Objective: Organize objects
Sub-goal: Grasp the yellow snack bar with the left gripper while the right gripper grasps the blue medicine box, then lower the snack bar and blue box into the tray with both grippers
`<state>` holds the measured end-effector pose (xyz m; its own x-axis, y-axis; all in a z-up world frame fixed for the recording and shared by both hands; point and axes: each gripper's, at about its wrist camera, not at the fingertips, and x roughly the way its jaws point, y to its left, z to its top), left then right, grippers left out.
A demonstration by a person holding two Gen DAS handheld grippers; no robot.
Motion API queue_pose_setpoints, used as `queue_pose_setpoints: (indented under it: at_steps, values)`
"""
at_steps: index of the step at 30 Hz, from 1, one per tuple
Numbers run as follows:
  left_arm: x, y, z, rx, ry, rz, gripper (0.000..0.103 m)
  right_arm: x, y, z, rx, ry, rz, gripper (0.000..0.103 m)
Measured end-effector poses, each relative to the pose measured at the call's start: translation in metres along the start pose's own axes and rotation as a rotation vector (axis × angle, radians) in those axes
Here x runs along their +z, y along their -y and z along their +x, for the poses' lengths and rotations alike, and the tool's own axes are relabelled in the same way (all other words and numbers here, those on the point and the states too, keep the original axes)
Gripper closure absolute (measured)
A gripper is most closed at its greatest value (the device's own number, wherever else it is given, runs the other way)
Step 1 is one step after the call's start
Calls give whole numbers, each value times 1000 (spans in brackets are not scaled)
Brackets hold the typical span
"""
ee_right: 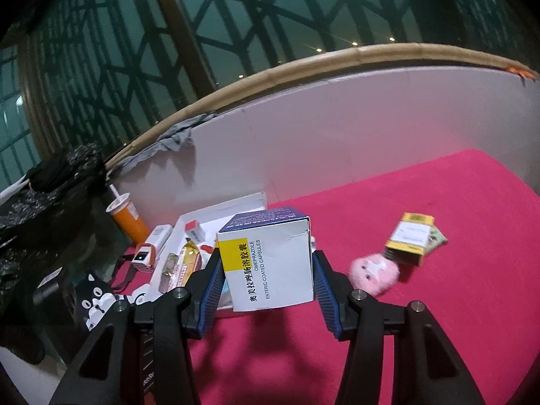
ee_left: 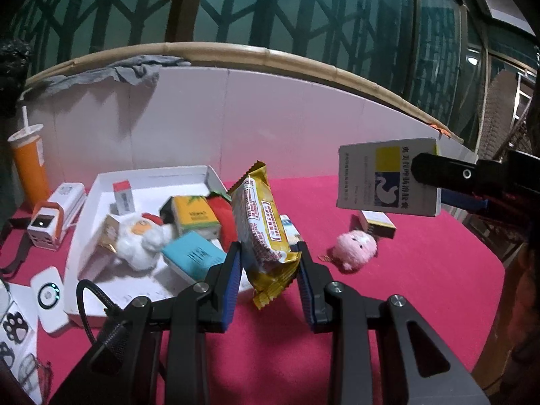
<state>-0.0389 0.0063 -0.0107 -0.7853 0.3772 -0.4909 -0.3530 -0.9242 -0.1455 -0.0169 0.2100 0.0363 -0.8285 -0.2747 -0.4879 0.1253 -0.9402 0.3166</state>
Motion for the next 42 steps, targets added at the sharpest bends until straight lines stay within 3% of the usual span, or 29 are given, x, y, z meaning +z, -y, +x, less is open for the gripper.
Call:
queue_pose_setpoints:
  at_steps: [17, 20, 26, 32, 38, 39, 42]
  values:
    - [40, -54, 1, 110, 55, -8, 73, 17, -55, 76, 21, -115, -63, 48]
    - [50, -80, 7, 118, 63, -54, 73, 20, -62, 91, 19, -132, -69, 48]
    - [54, -142, 24, 118, -4, -184, 72, 20, -82, 130, 8, -162, -105, 48]
    - [49, -171, 47, 77, -53, -268, 72, 6, -97, 174, 4, -210, -123, 48]
    - [53, -191, 73, 73, -67, -369, 70, 10, -118, 211, -16, -158, -135, 47]
    - [51, -195, 76, 108, -77, -393, 65, 11, -118, 215, -18, -157, -134, 45]
    - [43, -209, 75, 138, -73, -466, 25, 7, -112, 231, -40, -200, -132, 45]
